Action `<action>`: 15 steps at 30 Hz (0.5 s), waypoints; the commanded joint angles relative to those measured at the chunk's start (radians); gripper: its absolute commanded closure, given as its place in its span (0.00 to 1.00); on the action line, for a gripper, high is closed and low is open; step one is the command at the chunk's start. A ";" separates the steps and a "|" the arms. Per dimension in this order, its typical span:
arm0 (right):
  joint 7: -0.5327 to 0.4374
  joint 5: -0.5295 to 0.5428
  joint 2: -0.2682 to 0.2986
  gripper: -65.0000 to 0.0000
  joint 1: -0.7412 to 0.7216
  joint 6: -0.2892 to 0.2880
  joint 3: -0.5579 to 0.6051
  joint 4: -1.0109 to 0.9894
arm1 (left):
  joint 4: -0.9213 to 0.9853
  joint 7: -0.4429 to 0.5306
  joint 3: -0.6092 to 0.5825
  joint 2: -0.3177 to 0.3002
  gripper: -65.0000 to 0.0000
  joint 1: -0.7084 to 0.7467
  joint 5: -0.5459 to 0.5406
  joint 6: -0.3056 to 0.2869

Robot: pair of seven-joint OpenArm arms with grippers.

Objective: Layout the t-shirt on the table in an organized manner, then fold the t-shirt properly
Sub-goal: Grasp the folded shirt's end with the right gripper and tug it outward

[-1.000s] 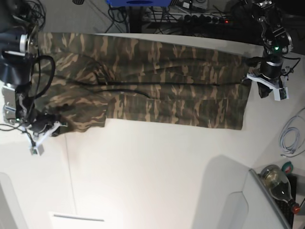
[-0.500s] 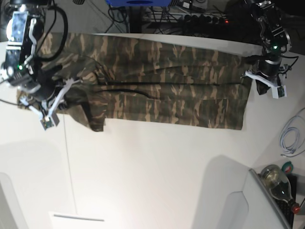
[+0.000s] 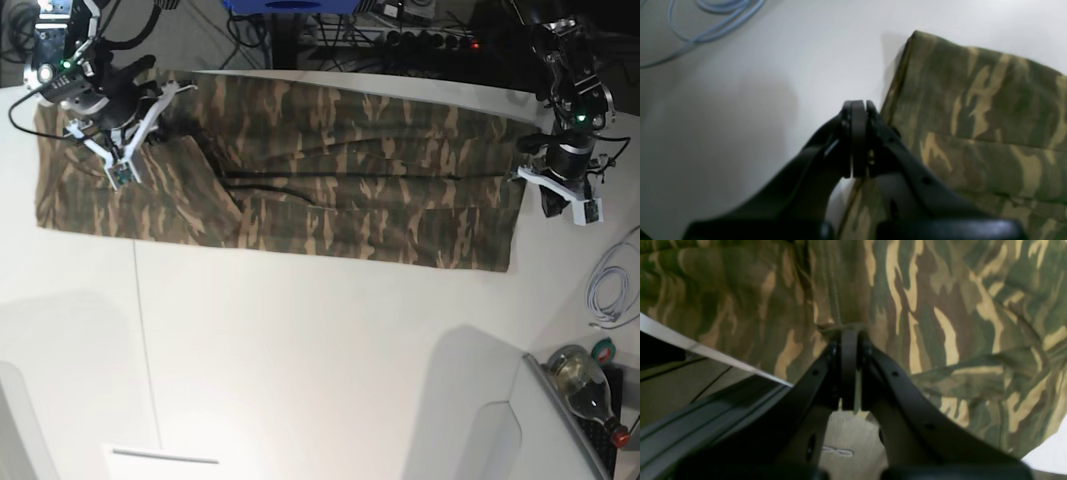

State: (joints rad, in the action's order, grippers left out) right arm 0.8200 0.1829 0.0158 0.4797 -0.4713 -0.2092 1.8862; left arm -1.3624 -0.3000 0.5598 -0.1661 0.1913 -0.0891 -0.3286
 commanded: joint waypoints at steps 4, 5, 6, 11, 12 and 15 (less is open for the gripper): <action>-0.008 0.010 0.002 1.00 0.041 -0.077 0.000 0.022 | 0.002 0.020 -0.017 -0.026 1.00 -0.011 -0.008 0.001; -0.008 0.010 0.002 1.00 0.046 -0.103 -0.002 0.022 | 0.002 0.020 -0.017 -0.026 1.00 -0.011 -0.008 0.001; -0.008 0.010 0.002 1.00 0.046 -0.116 -0.002 0.017 | 0.002 0.020 -0.020 -0.026 1.00 -0.011 -0.008 0.001; -0.014 0.010 0.000 1.00 0.034 -0.117 -0.002 -0.029 | 0.004 0.020 -0.024 -0.026 1.00 -0.014 -0.008 0.001; -0.014 0.010 0.000 1.00 0.021 -0.117 -0.008 -0.049 | 0.004 0.020 -0.024 -0.026 1.00 -0.014 -0.008 0.001; -0.015 0.010 0.000 0.99 -0.023 -0.117 -0.011 -0.130 | 0.007 0.020 -0.024 -0.026 1.00 -0.014 -0.008 0.001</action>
State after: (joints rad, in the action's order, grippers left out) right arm 0.8200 0.1768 0.0135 0.4553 -0.5838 -0.2161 1.7370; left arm -1.3415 -0.3027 0.5339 -0.1757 0.1856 -0.0898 -0.3298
